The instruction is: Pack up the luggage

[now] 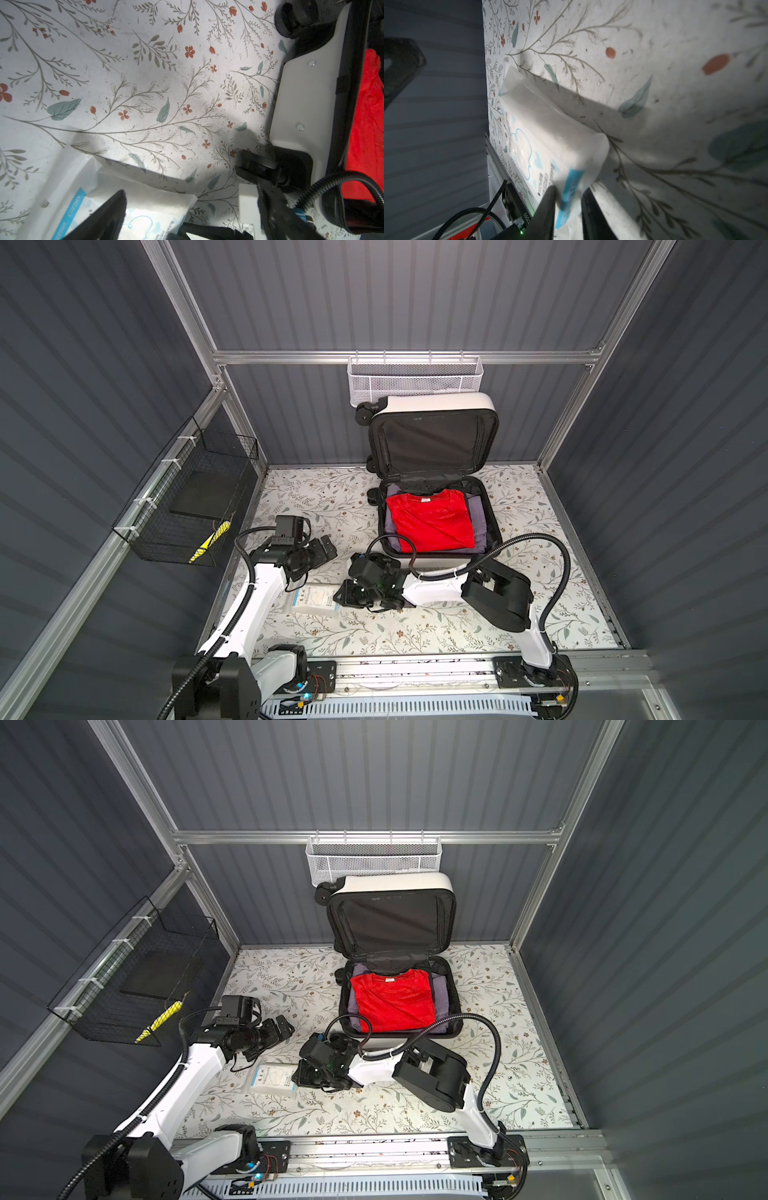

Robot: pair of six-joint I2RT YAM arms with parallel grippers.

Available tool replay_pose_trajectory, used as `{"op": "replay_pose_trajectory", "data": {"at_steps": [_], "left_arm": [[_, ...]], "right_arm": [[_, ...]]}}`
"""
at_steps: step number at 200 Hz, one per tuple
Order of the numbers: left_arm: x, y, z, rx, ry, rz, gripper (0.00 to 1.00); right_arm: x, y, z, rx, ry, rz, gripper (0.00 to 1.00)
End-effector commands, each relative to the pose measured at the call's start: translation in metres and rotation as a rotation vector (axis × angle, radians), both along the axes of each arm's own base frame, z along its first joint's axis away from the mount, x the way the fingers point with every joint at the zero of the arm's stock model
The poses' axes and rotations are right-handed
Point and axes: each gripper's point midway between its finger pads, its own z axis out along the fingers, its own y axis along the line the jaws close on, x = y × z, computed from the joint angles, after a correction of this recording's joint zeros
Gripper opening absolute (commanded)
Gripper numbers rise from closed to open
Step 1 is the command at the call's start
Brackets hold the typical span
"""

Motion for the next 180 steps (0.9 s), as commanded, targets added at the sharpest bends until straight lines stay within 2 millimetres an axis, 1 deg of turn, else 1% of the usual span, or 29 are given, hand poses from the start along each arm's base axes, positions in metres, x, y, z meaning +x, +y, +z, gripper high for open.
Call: {"op": "replay_pose_trajectory", "data": {"at_steps": [1, 18, 55, 84, 112, 132, 152, 168, 180], "left_arm": [[0.002, -0.003, 0.009, -0.011, -0.011, -0.027, 1.0], [0.002, -0.003, 0.01, -0.009, -0.013, -0.032, 1.0], [0.002, -0.003, 0.009, -0.01, -0.005, -0.034, 1.0], [0.002, -0.006, 0.009, -0.025, 0.0, -0.039, 1.0], [-0.002, -0.006, 0.012, -0.019, 0.007, -0.048, 1.0], [-0.007, -0.005, 0.01, -0.013, 0.026, -0.057, 1.0], [-0.014, -0.006, 0.008, -0.016, 0.039, -0.064, 1.0], [-0.02, -0.005, 0.005, -0.011, 0.056, -0.062, 1.0], [-0.025, -0.002, 0.003, 0.003, 0.065, -0.054, 1.0]], "right_arm": [[0.005, -0.009, -0.009, -0.022, 0.019, -0.022, 0.16], [0.008, -0.013, -0.009, -0.021, 0.018, -0.029, 0.12], [0.011, -0.017, -0.009, -0.017, 0.022, -0.034, 0.0], [0.013, -0.024, -0.008, -0.014, 0.02, -0.045, 0.0], [0.018, -0.04, -0.005, -0.02, 0.013, -0.07, 0.0], [0.021, -0.056, -0.004, -0.03, 0.008, -0.091, 0.0], [0.023, -0.071, -0.008, -0.046, 0.012, -0.104, 0.0], [0.024, -0.079, -0.01, -0.05, 0.017, -0.104, 0.0], [0.024, -0.081, -0.011, -0.05, 0.017, -0.098, 0.0]]}}
